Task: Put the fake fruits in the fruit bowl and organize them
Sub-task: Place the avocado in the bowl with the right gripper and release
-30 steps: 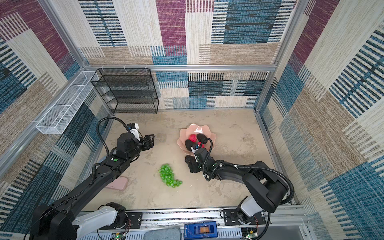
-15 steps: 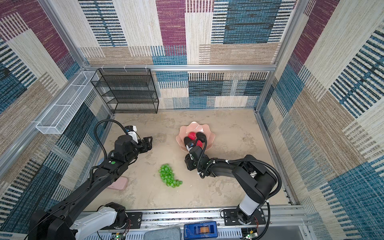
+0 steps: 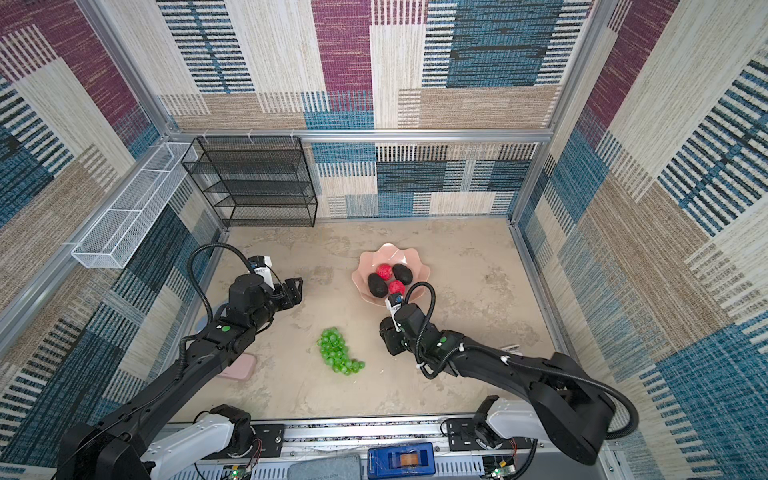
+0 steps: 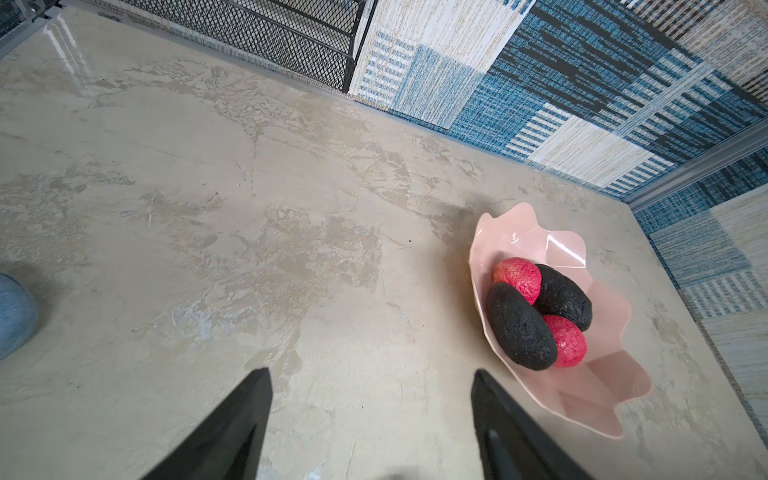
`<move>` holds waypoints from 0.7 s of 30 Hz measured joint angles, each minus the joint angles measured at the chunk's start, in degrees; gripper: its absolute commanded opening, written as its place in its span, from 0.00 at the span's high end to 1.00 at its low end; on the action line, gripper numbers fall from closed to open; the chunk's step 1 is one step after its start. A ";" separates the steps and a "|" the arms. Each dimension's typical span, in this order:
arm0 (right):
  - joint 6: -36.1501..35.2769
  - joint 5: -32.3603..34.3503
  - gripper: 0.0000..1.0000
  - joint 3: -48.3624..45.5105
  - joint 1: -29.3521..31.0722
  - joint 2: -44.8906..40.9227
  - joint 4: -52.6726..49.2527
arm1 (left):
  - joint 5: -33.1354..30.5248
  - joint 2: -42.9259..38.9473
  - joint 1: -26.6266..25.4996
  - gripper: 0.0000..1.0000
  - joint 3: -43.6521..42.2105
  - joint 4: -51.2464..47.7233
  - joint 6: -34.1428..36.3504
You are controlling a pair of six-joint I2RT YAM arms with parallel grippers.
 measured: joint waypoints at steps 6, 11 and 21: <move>0.09 3.50 0.64 8.87 -7.06 0.15 -2.97 | 0.37 -1.60 0.07 0.22 -1.16 -2.62 -0.68; -2.56 4.24 0.64 16.02 -14.32 8.61 -1.44 | 1.86 -5.16 0.07 0.22 -3.54 -4.98 -1.97; -2.75 4.48 0.63 21.62 -21.33 20.26 2.27 | 5.53 -10.56 0.11 0.22 -7.06 -11.32 -5.42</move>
